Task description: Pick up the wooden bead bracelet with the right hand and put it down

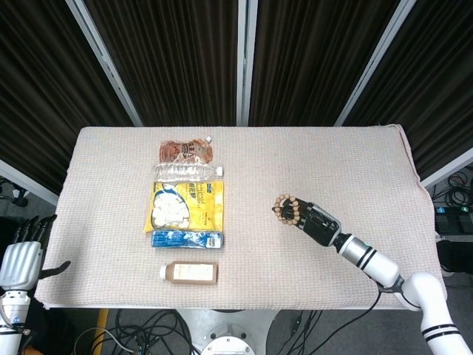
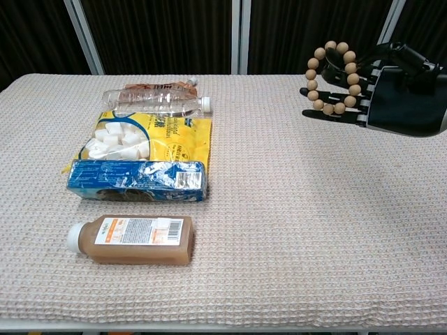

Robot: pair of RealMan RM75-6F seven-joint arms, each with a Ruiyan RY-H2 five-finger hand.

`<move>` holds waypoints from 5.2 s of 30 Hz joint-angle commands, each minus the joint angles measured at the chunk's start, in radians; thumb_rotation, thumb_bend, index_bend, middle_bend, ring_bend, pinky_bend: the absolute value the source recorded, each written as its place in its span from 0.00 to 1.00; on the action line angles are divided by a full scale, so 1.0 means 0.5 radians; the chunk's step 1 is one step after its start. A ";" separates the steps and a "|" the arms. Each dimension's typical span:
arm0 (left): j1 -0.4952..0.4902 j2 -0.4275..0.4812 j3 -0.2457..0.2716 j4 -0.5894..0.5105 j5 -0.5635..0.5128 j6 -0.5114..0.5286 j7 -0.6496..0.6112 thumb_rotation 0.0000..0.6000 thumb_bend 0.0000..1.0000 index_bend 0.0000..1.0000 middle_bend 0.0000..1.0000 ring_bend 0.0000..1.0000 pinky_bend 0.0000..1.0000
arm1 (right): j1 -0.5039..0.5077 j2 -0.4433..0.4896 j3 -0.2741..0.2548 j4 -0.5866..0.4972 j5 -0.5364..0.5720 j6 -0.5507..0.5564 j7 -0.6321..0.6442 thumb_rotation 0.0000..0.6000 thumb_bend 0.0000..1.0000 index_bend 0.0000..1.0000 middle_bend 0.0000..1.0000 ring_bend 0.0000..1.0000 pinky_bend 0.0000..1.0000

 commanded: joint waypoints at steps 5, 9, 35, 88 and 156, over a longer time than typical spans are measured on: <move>-0.005 -0.008 0.002 0.012 -0.001 -0.010 -0.003 1.00 0.00 0.10 0.13 0.03 0.06 | 0.020 0.016 -0.033 -0.002 0.072 0.045 -0.229 0.71 0.69 0.37 0.46 0.15 0.00; -0.012 -0.009 0.001 0.013 -0.001 -0.018 0.000 1.00 0.00 0.10 0.13 0.03 0.06 | -0.029 0.012 -0.041 -0.065 0.041 0.141 -0.441 0.70 0.56 0.36 0.46 0.15 0.00; -0.018 -0.012 0.002 0.019 -0.016 -0.034 0.000 1.00 0.00 0.10 0.13 0.03 0.06 | -0.242 -0.211 0.013 -0.093 0.065 0.220 -1.248 0.64 0.46 0.52 0.57 0.23 0.00; -0.018 -0.023 0.004 0.050 -0.026 -0.046 -0.025 1.00 0.00 0.10 0.13 0.03 0.06 | -0.204 -0.183 -0.044 -0.033 0.217 0.108 -1.244 0.62 0.40 0.43 0.54 0.22 0.00; -0.025 -0.020 0.008 0.046 -0.010 -0.045 -0.047 1.00 0.00 0.10 0.13 0.03 0.06 | -0.342 -0.203 0.082 -0.062 0.244 0.193 -1.345 0.57 0.50 0.57 0.62 0.28 0.00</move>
